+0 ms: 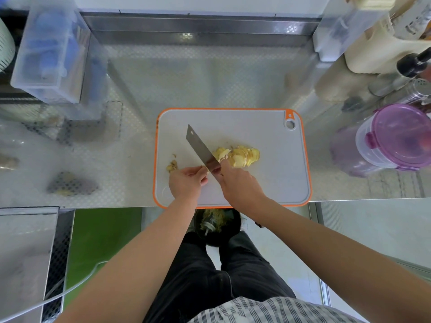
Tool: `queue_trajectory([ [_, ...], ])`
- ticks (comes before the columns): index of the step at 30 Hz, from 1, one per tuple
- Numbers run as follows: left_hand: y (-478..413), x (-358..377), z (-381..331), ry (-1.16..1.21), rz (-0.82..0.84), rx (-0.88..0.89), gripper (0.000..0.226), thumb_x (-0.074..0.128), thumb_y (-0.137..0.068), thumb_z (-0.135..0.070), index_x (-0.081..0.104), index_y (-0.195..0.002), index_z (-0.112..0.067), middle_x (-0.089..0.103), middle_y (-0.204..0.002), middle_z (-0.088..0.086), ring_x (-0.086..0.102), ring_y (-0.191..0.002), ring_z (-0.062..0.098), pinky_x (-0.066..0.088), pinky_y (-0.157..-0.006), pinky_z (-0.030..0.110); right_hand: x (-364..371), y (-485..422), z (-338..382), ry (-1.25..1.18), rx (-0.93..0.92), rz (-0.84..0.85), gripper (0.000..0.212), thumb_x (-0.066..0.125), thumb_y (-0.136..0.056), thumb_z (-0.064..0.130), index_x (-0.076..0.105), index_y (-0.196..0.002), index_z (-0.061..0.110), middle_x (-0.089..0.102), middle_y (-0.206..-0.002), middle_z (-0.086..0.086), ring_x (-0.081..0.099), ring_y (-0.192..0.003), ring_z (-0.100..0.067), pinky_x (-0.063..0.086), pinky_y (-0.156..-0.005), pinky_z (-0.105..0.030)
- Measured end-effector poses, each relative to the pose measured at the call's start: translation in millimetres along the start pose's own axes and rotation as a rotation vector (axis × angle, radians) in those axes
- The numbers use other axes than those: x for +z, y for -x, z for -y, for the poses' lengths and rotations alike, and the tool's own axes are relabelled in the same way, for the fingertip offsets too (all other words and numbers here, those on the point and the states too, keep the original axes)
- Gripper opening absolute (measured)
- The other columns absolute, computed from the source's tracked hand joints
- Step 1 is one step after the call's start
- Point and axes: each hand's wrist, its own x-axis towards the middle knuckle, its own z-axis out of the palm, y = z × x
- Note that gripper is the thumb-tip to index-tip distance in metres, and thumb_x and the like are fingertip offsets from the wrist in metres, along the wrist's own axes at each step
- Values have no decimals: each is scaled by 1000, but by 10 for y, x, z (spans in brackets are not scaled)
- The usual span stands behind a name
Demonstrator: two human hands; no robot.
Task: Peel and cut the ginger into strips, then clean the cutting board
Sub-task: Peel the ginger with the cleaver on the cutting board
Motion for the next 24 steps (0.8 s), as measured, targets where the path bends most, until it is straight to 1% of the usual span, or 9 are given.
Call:
queue_trajectory([
  [6, -2, 10, -10, -16, -5, 8, 14, 75, -79, -1, 70, -71, -11, 69, -69, 6, 68, -53, 11, 59, -79, 44, -5, -7, 6, 33, 9, 35, 29, 39, -99, 14, 33, -127, 8, 50, -73, -6, 49, -64, -27, 36, -57, -34],
  [10, -5, 13, -5, -41, -21, 17, 16, 75, -79, -3, 70, -69, -14, 70, -63, 3, 69, -56, 15, 59, -78, 44, -13, -10, 55, 66, 10, 54, 30, 38, -97, 8, 33, -127, 7, 39, -63, 0, 44, -60, -24, 34, -56, -33],
  [12, -14, 21, -4, -51, -23, 13, 19, 75, -79, -3, 70, -67, -16, 69, -59, 0, 70, -58, 18, 59, -78, 45, -11, -64, 77, 77, 6, 56, 27, 39, -96, 6, 35, -123, 7, 38, -63, 1, 44, -60, -22, 33, -57, -32],
  [15, -25, 13, -5, -44, -14, 10, 22, 75, -79, -2, 69, -64, -17, 69, -56, -2, 70, -59, 19, 59, -79, 46, 4, -153, 116, 59, -9, 53, 16, 39, -98, 8, 38, -114, 9, 44, -71, -1, 56, -71, -29, 34, -59, -33],
  [17, -31, 4, 11, -39, -2, 11, 22, 75, -79, -1, 70, -64, -17, 69, -57, 0, 70, -61, 21, 58, -80, 46, 35, -183, 128, 37, -15, 32, 15, 39, -98, 10, 38, -113, 9, 49, -75, -3, 60, -75, -33, 35, -58, -34],
  [19, -30, -3, 7, -25, 3, 10, 20, 76, -78, -1, 71, -66, -16, 70, -60, 3, 70, -61, 20, 59, -80, 46, 54, -196, 120, 19, -14, 20, 21, 39, -99, 12, 37, -119, 9, 51, -74, -4, 58, -71, -33, 35, -58, -34],
  [21, -25, -2, 9, 4, 12, 0, 16, 76, -78, 0, 71, -69, -11, 69, -65, 6, 69, -58, 15, 59, -80, 45, 36, -186, 73, -30, -5, 15, 24, 39, -100, 16, 35, -123, 9, 47, -69, -1, 50, -64, -30, 34, -59, -34],
  [24, -20, -1, 2, 32, 8, -20, 15, 75, -78, 2, 68, -69, -8, 69, -64, 3, 68, -55, 11, 59, -79, 43, -22, -137, 18, -73, -10, 0, 22, 37, -101, 20, 36, -119, 8, 38, -60, 3, 43, -61, -28, 33, -60, -33],
])
